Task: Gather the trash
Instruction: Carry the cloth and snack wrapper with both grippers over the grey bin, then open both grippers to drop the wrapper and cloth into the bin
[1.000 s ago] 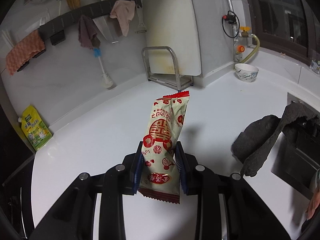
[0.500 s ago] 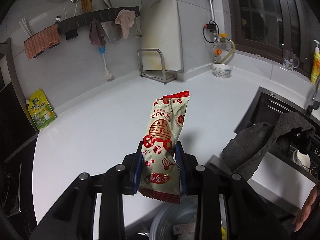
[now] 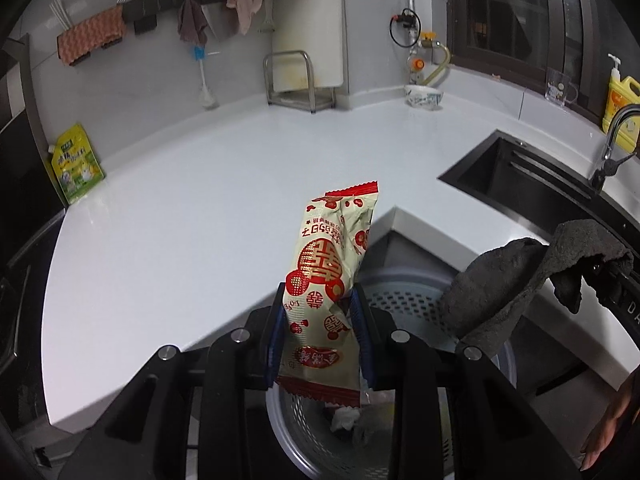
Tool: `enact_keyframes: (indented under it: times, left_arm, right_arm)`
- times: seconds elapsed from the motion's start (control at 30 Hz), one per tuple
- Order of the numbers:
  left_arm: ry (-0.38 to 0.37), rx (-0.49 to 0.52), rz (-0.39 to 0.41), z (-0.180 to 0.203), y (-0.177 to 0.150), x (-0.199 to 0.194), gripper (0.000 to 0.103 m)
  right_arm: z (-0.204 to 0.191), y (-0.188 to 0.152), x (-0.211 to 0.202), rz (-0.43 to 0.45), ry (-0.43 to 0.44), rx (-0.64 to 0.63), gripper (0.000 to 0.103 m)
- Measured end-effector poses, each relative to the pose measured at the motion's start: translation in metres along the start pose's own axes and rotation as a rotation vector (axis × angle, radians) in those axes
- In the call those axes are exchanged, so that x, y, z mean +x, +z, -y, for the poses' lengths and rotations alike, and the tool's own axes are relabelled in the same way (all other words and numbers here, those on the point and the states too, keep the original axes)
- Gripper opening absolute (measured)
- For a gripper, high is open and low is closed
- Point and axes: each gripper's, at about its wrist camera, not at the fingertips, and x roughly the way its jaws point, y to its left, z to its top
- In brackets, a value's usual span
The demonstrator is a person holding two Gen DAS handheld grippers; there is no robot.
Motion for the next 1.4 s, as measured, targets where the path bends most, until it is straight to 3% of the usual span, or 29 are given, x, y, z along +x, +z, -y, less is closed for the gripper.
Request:
enact_keyframes:
  times: [0.53, 0.6, 0.63, 0.77, 0.8, 0.9, 1.2, 1.3, 1.4]
  left_arm:
    - [-0.009, 0.022, -0.074, 0.01, -0.023, 0.013, 0.033]
    - [-0.009, 0.016, -0.078, 0.008, -0.024, 0.014, 0.039]
    - [-0.009, 0.011, -0.078, 0.007, -0.025, 0.014, 0.046]
    - [0.002, -0.004, -0.079, 0.001, -0.024, 0.016, 0.054]
    - [0.004, -0.012, -0.082, -0.001, -0.024, 0.017, 0.062]
    - [0.007, -0.028, -0.081, -0.005, -0.025, 0.018, 0.069]
    - [0.01, -0.026, -0.09, -0.005, -0.027, 0.021, 0.07]
    - [0.015, -0.033, -0.089, -0.008, -0.027, 0.021, 0.071]
    - [0.016, -0.039, -0.09, -0.009, -0.027, 0.022, 0.071]
  right_arm:
    - [-0.011, -0.035, 0.022, -0.14, -0.033, -0.069, 0.009]
    - [-0.013, -0.036, 0.023, -0.142, -0.04, -0.08, 0.01]
    - [-0.013, -0.036, 0.023, -0.143, -0.04, -0.083, 0.013]
    - [-0.015, -0.037, 0.027, -0.161, -0.056, -0.096, 0.022]
    - [-0.015, -0.037, 0.028, -0.167, -0.057, -0.094, 0.027]
    - [-0.014, -0.039, 0.028, -0.161, -0.051, -0.084, 0.064]
    - [-0.02, -0.039, 0.032, -0.184, -0.049, -0.101, 0.064]
    - [-0.022, -0.039, 0.046, -0.298, -0.053, -0.134, 0.074]
    - [-0.028, -0.044, 0.056, -0.387, -0.093, -0.186, 0.074]
